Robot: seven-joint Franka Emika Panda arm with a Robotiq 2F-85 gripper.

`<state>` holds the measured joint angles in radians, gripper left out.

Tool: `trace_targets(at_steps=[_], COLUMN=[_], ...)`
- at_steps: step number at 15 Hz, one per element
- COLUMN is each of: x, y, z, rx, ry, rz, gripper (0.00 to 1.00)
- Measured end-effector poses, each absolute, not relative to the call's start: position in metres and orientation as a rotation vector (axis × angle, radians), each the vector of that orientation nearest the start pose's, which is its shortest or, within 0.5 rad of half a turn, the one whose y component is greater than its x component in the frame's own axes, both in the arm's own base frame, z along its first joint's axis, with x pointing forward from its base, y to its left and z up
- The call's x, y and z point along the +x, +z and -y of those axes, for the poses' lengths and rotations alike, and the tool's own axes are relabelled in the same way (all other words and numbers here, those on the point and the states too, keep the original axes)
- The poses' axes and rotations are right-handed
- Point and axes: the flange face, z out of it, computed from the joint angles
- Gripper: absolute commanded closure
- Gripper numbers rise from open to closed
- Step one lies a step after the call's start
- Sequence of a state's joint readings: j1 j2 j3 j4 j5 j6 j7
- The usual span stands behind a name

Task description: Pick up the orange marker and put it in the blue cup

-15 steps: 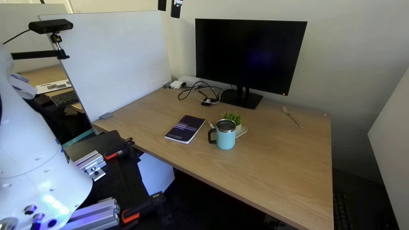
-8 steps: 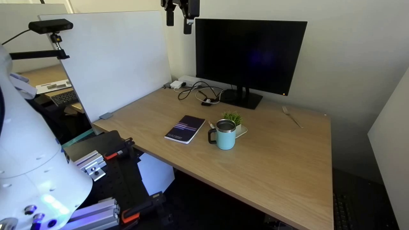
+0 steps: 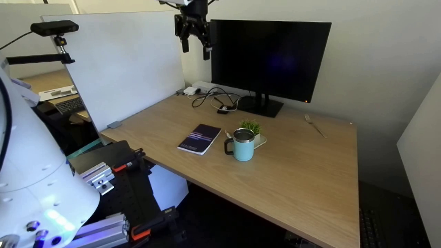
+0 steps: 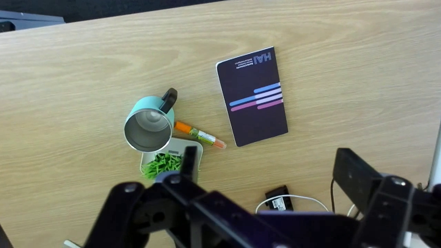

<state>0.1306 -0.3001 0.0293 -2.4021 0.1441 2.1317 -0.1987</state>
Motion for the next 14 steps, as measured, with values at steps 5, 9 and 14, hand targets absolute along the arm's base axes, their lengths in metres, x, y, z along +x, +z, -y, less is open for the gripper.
trace_targets(at_steps=[5, 9, 14], x=[0.459, 0.469, 0.497], y=[0.371, 0.335, 0.296], z=[-0.102, -0.121, -0.122], rx=[-2.977, -2.923, -2.872], ry=[-0.051, -0.059, -0.110], rz=[0.622, 0.858, 1.041], gripper=[0.00, 0.00, 0.00])
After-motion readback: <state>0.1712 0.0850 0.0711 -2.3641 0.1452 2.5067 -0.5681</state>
